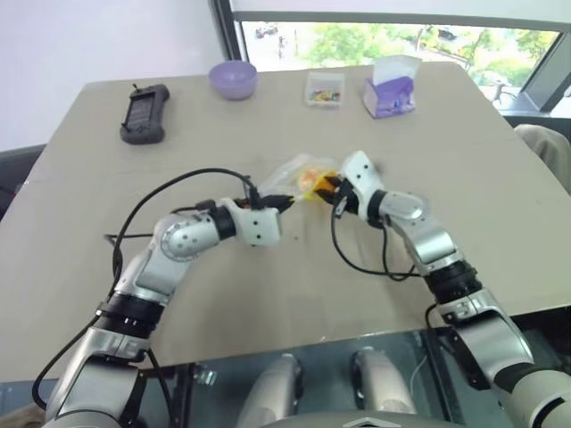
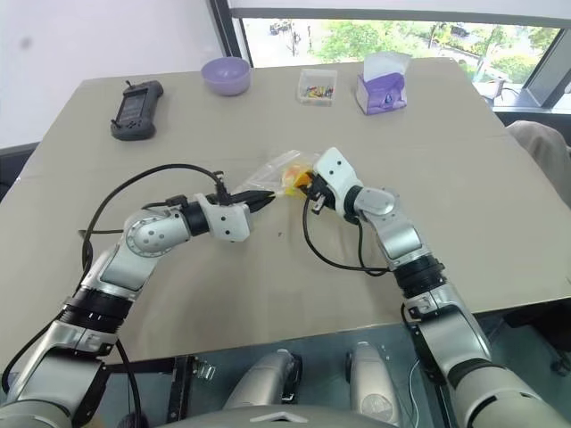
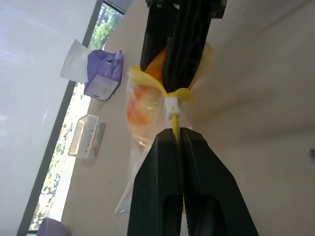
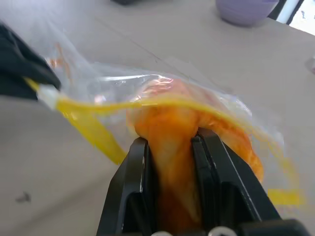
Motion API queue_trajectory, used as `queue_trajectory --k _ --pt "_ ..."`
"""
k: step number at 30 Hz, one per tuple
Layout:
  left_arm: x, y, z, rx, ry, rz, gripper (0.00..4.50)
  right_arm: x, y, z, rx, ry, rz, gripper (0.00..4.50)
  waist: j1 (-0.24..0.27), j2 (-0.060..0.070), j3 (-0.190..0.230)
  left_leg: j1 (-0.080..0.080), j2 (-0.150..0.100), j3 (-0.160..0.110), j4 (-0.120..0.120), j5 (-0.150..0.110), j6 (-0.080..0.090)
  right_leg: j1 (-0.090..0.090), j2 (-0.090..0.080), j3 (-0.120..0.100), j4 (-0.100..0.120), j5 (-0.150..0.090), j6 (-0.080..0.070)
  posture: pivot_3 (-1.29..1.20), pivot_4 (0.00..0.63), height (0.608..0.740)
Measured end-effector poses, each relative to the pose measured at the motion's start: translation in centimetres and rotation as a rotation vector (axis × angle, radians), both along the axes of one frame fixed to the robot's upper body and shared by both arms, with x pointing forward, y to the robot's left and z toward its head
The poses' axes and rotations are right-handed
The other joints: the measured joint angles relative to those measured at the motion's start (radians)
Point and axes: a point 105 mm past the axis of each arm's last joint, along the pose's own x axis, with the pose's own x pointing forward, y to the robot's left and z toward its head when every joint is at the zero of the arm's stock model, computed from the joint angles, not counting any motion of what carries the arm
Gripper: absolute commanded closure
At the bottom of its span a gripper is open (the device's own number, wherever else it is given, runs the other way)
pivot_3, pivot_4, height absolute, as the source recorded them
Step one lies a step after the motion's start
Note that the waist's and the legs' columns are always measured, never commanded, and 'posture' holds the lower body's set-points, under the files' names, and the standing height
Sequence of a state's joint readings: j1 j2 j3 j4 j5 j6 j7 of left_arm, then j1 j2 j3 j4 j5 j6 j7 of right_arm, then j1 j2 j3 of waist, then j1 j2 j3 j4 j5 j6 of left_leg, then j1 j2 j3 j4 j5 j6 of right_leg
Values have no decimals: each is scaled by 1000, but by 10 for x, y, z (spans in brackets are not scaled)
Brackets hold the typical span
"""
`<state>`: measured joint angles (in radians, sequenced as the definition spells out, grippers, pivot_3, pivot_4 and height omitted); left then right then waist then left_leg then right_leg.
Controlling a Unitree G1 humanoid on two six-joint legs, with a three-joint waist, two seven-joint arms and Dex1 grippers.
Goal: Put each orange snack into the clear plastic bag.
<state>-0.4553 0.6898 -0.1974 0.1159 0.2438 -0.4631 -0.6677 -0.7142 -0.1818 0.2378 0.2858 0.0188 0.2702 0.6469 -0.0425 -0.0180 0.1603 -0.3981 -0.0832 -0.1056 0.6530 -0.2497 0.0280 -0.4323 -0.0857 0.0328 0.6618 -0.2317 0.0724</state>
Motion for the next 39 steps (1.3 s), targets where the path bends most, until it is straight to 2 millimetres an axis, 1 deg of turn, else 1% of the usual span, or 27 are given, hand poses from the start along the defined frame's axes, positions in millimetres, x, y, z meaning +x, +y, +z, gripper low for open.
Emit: queue_trajectory --k 3,5,6,11,14,17,20,21,22,23,24,26,29,32,34,36,39 --pt "-1 0 -1 -5 12 -10 4500 3 -3 -4 -26 -7 -20 3453 4 0 0 0 0 0 0 0 0 0 0 0 0 0 0 0 150 740" --pt "-3 -1 -2 2 15 -31 4500 4 -5 -11 -141 -78 -10 3453 3 0 0 0 -1 0 0 0 0 0 0 0 0 0 0 0 150 740" --pt "-4 -2 -2 3 12 -37 4500 4 -5 -13 -166 -96 -2 3453 2 0 0 0 -1 0 0 0 0 0 0 0 0 0 0 0 150 740" --pt "-3 1 -4 31 -4 -60 4500 3 -2 -15 -171 -111 23 3453 -4 0 0 0 0 0 0 0 0 0 1 0 0 0 0 0 150 740" --pt "-6 2 -5 44 -10 -78 4500 6 0 -11 -122 -88 13 3453 -2 0 0 0 0 0 0 0 0 0 0 0 0 0 0 0 150 740" --pt "-5 1 -3 44 -19 -83 4500 9 -2 -10 -206 -164 17 3453 2 0 0 0 0 0 0 0 0 0 0 0 0 0 0 0 150 740" --pt "-2 2 -3 49 -31 -71 4500 9 -5 -19 -295 -216 38 3453 1 0 0 0 -1 0 0 0 0 0 0 0 0 0 0 0 150 740" --pt "-2 2 -2 45 -34 -69 4500 9 -5 -20 -298 -218 41 3453 1 0 0 0 0 0 0 0 0 0 0 0 0 0 0 0 150 740" --pt "-1 1 -2 41 -36 -70 4500 9 -4 -20 -290 -213 40 3453 -1 0 0 0 0 0 0 0 0 0 0 0 0 0 0 0 150 740" --pt "-2 0 -2 37 -38 -71 4500 9 0 -18 -238 -186 36 3453 -4 0 0 0 0 0 0 0 0 0 1 0 0 0 0 0 150 740" --pt "-2 -1 -3 35 -37 -73 4500 11 2 -13 -153 -134 18 3453 -6 0 0 0 0 0 0 0 0 0 1 0 0 0 0 0 150 740" --pt "-3 -2 -5 35 -34 -75 4500 14 6 -4 -37 -66 -5 3453 -9 0 0 0 1 0 0 0 0 0 1 0 1 0 0 0 150 740" --pt "-3 -4 -6 33 -33 -78 4500 20 6 6 49 -5 -50 3453 -3 0 0 0 0 0 0 0 0 0 1 0 0 0 0 0 150 740" --pt "-3 -4 -6 36 -33 -77 4500 21 4 4 28 -14 -62 3453 0 0 0 0 0 0 0 0 0 0 0 0 0 0 0 0 150 740" --pt "-3 -4 -6 36 -33 -77 4500 22 2 -4 -106 -114 -61 3453 0 0 0 0 0 0 0 0 0 0 0 0 0 0 0 0 150 740" --pt "-3 -4 -6 36 -33 -77 4500 22 1 -9 -146 -149 -59 3453 -1 0 0 0 0 0 0 0 0 0 0 0 0 0 0 0 150 740" --pt "-3 -4 -6 33 -34 -77 4500 20 8 -10 -48 -89 -62 3453 -7 0 0 0 0 0 0 0 0 0 1 0 1 0 0 0 150 740"
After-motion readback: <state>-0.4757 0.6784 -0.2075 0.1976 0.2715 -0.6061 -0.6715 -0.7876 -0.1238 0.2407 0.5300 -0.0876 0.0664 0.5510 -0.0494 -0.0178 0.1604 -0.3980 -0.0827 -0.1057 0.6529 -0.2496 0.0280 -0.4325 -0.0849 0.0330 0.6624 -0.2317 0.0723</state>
